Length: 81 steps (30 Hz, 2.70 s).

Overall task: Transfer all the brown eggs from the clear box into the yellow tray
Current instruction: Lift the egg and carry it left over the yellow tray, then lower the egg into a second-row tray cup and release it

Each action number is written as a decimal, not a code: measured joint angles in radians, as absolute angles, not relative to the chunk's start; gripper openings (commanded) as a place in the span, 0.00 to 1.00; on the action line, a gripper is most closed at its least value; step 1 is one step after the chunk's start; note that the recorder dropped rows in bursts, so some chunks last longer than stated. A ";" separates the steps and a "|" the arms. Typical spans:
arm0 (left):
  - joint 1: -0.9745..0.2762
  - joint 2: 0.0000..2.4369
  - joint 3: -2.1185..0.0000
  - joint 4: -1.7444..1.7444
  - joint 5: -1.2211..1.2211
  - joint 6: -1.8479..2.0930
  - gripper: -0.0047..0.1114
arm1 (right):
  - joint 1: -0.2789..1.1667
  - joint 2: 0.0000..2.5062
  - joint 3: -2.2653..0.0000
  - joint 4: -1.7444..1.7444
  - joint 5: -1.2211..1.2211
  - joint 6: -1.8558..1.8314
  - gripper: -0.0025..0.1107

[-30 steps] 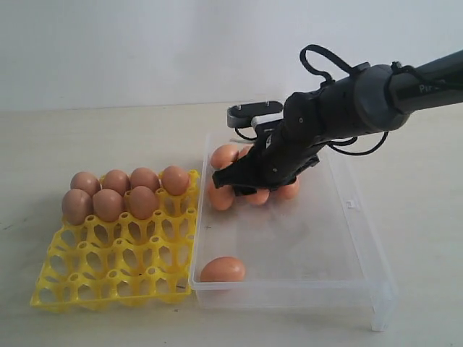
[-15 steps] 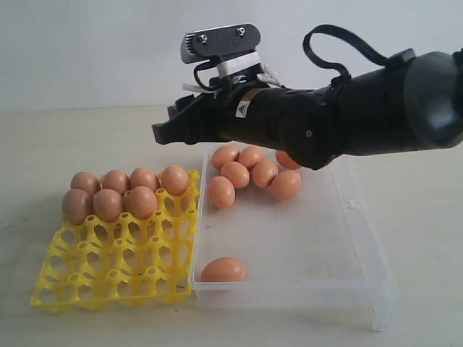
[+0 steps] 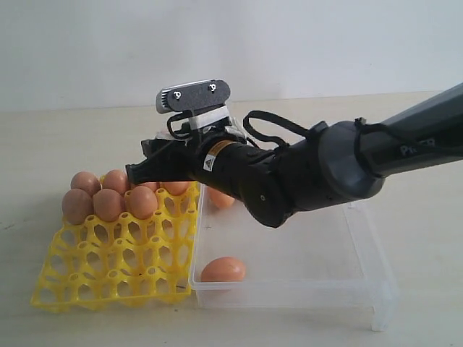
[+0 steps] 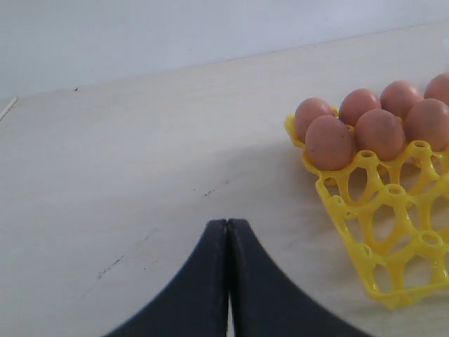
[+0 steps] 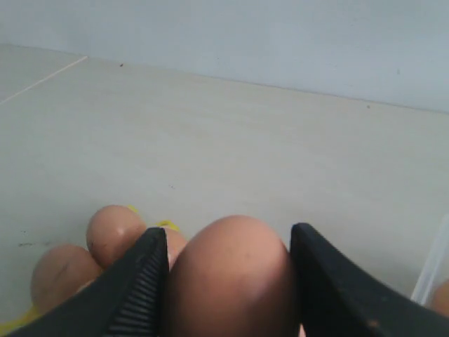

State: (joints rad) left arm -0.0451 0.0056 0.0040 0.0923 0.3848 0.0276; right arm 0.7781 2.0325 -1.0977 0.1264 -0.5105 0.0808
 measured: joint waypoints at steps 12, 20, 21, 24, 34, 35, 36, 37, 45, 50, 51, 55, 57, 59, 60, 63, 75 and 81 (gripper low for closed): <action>-0.045 0.006 0.004 0.092 0.385 0.028 0.04 | 0.778 2.103 -1.096 0.080 -0.601 0.051 0.02; -0.045 0.006 0.004 0.092 0.385 0.028 0.04 | 0.778 2.112 -1.096 0.058 -0.611 0.036 0.02; -0.045 0.006 0.004 0.092 0.385 0.028 0.04 | 0.778 2.112 -1.096 0.056 -0.611 0.036 0.02; -0.045 0.006 0.004 0.092 0.385 0.028 0.04 | 0.778 2.112 -1.086 0.029 -0.627 0.034 0.02; -0.045 0.006 0.004 0.092 0.385 0.028 0.04 | 0.778 2.112 -1.049 -0.024 -0.678 0.010 0.02; -0.045 0.006 0.004 0.092 0.385 0.028 0.04 | 0.778 2.112 -1.047 -0.024 -0.678 0.000 0.02; -0.045 0.006 0.004 0.092 0.385 0.028 0.04 | 0.778 2.112 -1.045 -0.024 -0.683 0.000 0.02; -0.045 0.006 0.004 0.092 0.385 0.028 0.04 | 0.778 2.112 -1.041 -0.024 -0.684 -0.010 0.02; -0.045 0.006 0.004 0.092 0.385 0.028 0.04 | 0.778 2.133 -1.014 -0.032 -0.703 -0.030 0.02; -0.045 0.006 0.004 0.092 0.385 0.028 0.04 | 0.778 2.147 -1.004 -0.039 -0.706 -0.032 0.02; -0.045 0.006 0.004 0.092 0.385 0.028 0.04 | 0.778 2.147 -1.004 -0.039 -0.709 -0.032 0.02; -0.045 0.006 0.004 0.092 0.385 0.028 0.04 | 0.778 2.147 -1.004 -0.041 -0.713 -0.034 0.02; -0.045 0.006 0.004 0.092 0.385 0.028 0.04 | 0.778 2.147 -1.004 -0.041 -0.715 -0.034 0.02; -0.045 0.006 0.004 0.092 0.385 0.028 0.04 | 0.778 2.151 -1.004 -0.043 -0.715 -0.034 0.02; -0.045 0.006 0.004 0.092 0.385 0.028 0.04 | 0.778 2.153 -1.004 -0.045 -0.717 -0.034 0.02; -0.045 0.006 0.004 0.092 0.385 0.028 0.04 | 0.778 2.162 -1.004 -0.047 -0.717 -0.034 0.02; -0.045 0.006 0.004 0.092 0.385 0.028 0.04 | 0.778 2.164 -1.004 -0.047 -0.717 -0.042 0.03; -0.045 0.006 0.004 0.092 0.385 0.028 0.04 | 0.778 2.164 -1.004 -0.047 -0.717 -0.042 0.13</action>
State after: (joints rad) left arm -0.0451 0.0056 0.0040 0.0923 0.3848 0.0276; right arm 0.7781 2.1638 -1.0036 -0.0472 -0.7168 -0.0421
